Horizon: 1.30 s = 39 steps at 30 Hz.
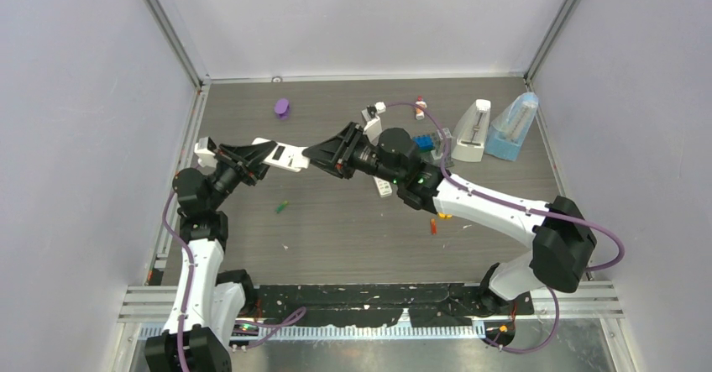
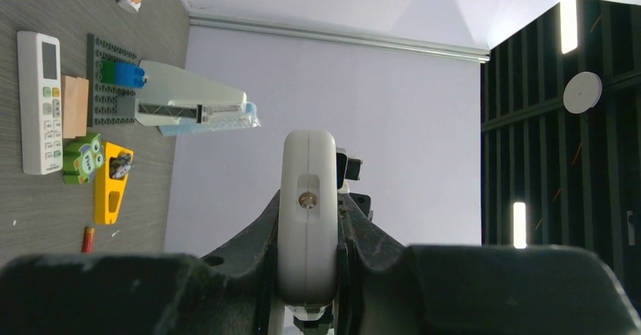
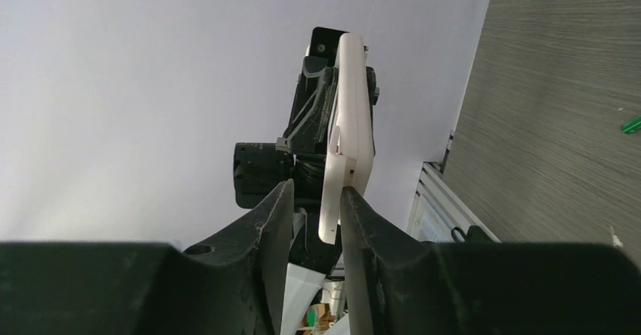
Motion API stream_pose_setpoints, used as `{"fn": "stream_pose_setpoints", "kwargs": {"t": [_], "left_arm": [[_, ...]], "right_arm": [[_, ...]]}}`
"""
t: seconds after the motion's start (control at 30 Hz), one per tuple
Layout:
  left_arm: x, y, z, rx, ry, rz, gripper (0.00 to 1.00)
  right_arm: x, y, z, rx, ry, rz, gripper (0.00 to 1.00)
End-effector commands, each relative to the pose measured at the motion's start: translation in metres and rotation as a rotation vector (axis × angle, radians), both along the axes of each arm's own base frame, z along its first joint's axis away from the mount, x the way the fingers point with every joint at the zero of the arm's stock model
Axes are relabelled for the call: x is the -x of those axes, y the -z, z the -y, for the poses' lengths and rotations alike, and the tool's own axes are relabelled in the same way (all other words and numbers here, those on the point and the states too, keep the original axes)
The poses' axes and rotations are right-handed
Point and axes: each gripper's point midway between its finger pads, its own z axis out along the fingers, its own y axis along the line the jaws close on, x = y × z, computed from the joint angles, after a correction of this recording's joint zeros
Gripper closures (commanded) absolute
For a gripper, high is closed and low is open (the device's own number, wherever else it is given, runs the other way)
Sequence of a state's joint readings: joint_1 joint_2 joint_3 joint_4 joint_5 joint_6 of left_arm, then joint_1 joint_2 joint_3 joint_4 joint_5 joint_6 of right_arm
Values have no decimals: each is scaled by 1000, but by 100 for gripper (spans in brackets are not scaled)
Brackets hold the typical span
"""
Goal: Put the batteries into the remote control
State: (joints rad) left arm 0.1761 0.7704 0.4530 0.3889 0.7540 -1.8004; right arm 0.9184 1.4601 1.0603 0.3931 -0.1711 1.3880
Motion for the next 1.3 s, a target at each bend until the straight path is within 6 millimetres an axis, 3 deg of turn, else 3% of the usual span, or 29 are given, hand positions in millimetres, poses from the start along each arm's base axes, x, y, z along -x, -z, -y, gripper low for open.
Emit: {"fn": "stream_pose_setpoints", "kwargs": {"t": [0.0,0.2,0.7,0.93,1.27], "left_arm": [[8,-22,6,-21,34,93,100],[8,-26,7,-39,33,116,100],[14,-50,4,-88,-13,233,100],[14,-54,5,-71,-30,237,100],[15,-54,6,-28,-44,204,100]], "right_arm": [[-1,4,3,112,-8,22,69],[2,5,5,131,-11,18,80],[5,13,10,104,63,-31,88],[10,12,12,95,111,-6,94],[12,13,16,51,167,23,95]]}}
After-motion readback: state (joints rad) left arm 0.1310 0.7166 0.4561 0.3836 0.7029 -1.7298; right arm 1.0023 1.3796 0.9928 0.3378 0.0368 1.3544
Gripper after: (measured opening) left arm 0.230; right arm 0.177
